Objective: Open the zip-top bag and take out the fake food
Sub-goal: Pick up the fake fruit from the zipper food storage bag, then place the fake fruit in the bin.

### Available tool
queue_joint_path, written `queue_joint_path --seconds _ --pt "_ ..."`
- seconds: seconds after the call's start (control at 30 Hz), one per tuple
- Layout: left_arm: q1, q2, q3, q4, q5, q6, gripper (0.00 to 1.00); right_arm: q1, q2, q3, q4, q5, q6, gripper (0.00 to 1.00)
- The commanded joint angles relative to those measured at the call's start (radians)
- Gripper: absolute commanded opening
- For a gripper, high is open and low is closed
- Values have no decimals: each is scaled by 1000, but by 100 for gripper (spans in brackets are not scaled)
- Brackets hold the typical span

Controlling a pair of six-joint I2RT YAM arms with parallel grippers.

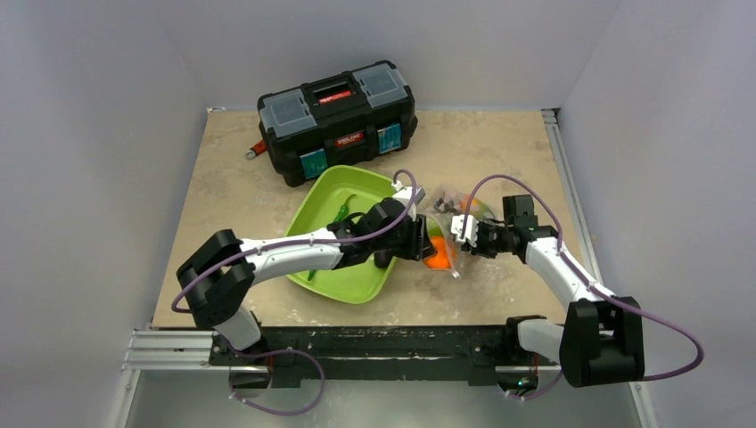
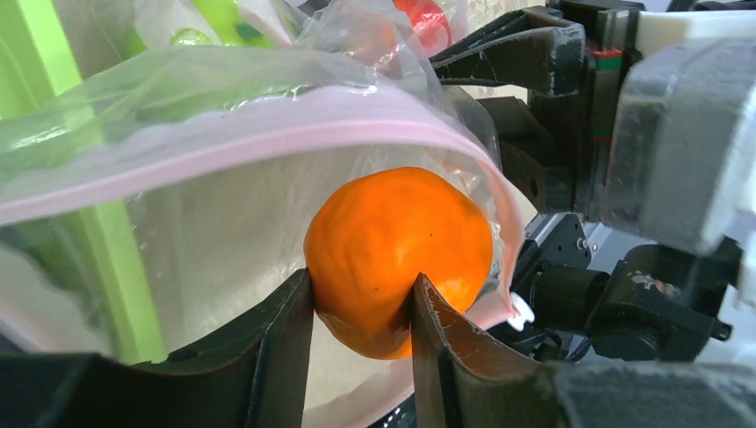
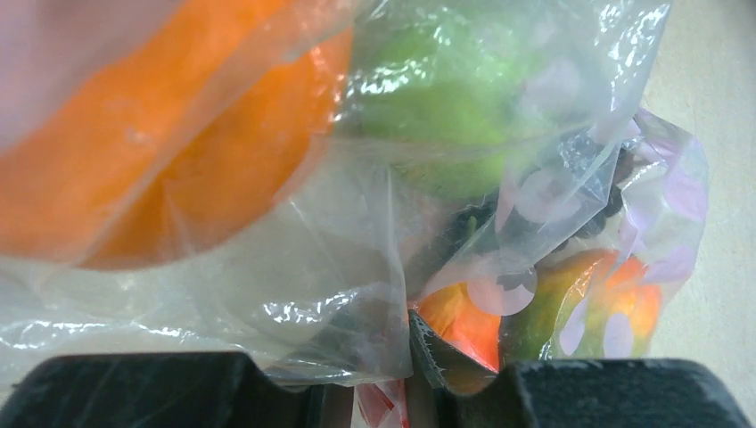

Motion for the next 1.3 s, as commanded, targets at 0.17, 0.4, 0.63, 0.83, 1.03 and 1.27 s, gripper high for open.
queue_joint_path --seconds 0.17,0.4,0.63,0.83,1.03,1.27 --pt "43 -129 -69 20 76 13 0 -17 7 -10 53 51 37 18" --pt "50 -201 -87 -28 111 53 0 -25 10 -6 57 55 51 15" --pt "79 -332 -148 -131 102 85 0 -38 6 -6 52 36 56 14" --pt "126 -469 -226 -202 58 105 0 -43 5 -5 42 16 56 14" --pt "162 -587 -262 -315 -30 136 0 -46 8 -9 41 9 54 14" --pt "211 -675 -315 -375 -86 146 0 -47 9 -3 31 5 58 16"
